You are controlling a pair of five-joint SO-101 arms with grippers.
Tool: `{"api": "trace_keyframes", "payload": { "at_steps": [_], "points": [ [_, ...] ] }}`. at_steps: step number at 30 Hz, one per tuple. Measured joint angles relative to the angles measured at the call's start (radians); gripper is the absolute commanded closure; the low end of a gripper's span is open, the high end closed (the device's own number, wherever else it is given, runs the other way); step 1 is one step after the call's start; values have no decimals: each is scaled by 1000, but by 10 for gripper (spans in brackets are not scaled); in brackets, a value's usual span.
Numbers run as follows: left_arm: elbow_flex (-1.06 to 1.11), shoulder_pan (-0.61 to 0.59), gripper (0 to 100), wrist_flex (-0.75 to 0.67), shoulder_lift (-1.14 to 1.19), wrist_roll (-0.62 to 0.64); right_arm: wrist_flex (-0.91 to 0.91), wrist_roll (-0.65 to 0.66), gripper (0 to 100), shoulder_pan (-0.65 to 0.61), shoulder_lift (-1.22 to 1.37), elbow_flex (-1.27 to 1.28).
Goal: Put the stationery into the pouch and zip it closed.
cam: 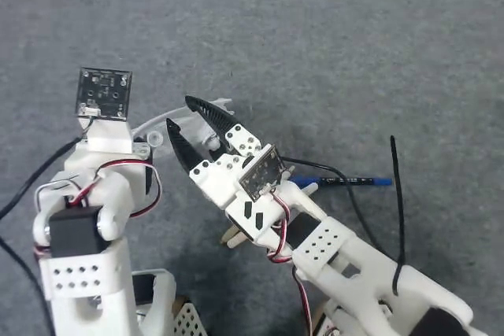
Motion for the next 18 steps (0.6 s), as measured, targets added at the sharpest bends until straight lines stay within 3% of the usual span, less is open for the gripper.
{"api": "trace_keyframes", "payload": {
  "at_steps": [8, 18],
  "points": [
    [0, 0, 988, 0, 0, 0, 0, 0, 861, 0, 0, 6],
    [6, 2, 988, 0, 0, 0, 40, 95, 861, -8, -158, 135]
  ]
}}
